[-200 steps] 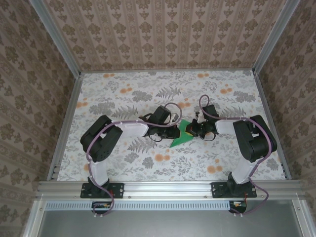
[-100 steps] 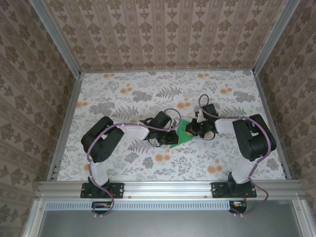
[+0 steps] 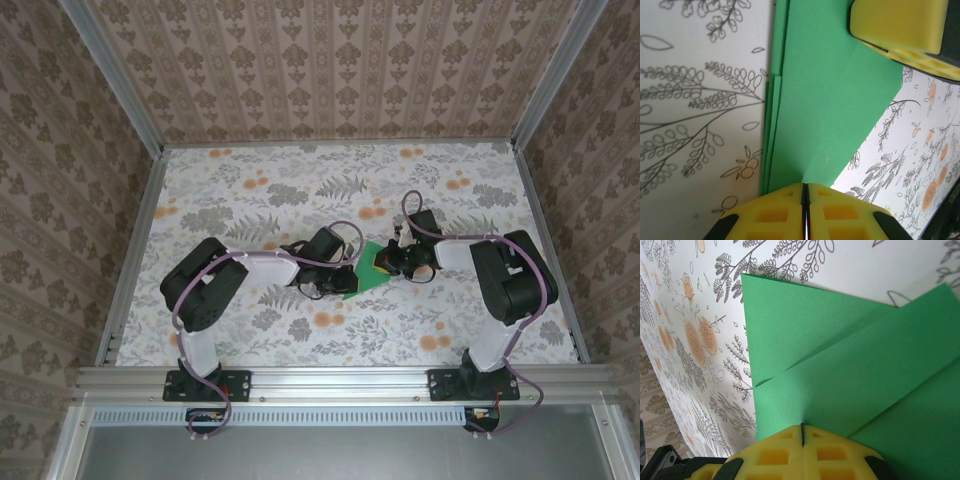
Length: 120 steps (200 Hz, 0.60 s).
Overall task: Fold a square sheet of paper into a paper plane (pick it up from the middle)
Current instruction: Fourth fold the wing at the center of the table.
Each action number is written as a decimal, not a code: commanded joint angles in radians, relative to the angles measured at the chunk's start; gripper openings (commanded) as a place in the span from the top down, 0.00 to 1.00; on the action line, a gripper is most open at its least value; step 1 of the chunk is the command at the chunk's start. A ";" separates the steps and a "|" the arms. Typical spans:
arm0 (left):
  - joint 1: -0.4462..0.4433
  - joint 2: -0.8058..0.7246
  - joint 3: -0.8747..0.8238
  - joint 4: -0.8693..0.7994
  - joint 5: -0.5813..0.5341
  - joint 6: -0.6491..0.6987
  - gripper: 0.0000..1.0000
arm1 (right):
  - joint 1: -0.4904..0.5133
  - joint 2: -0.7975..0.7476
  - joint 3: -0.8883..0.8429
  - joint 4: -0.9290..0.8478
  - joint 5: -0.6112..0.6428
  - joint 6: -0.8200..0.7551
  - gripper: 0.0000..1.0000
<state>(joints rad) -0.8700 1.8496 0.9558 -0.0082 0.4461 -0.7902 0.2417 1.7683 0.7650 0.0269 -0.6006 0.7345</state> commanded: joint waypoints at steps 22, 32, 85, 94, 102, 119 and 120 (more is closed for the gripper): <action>0.008 -0.057 -0.021 -0.084 0.024 0.033 0.89 | 0.005 0.080 -0.032 -0.120 0.131 -0.017 0.96; 0.009 -0.054 -0.033 -0.082 0.030 0.034 0.89 | 0.005 0.085 -0.030 -0.122 0.131 -0.018 0.96; 0.011 -0.041 -0.088 -0.100 0.021 0.030 0.90 | 0.004 0.091 -0.024 -0.134 0.134 -0.021 0.96; 0.012 -0.041 -0.097 -0.107 0.016 0.031 0.91 | 0.004 0.091 -0.023 -0.135 0.135 -0.020 0.96; 0.015 -0.042 -0.104 -0.113 0.013 0.033 0.91 | 0.004 0.093 -0.021 -0.136 0.135 -0.021 0.96; 0.016 -0.048 -0.125 -0.115 0.019 0.034 0.92 | 0.005 0.097 -0.021 -0.140 0.137 -0.023 0.96; 0.016 -0.048 -0.126 -0.115 0.020 0.033 0.92 | 0.004 0.097 -0.021 -0.140 0.137 -0.023 0.96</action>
<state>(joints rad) -0.8623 1.8122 0.8902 -0.0025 0.4740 -0.7818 0.2417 1.7824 0.7784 0.0235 -0.6117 0.7292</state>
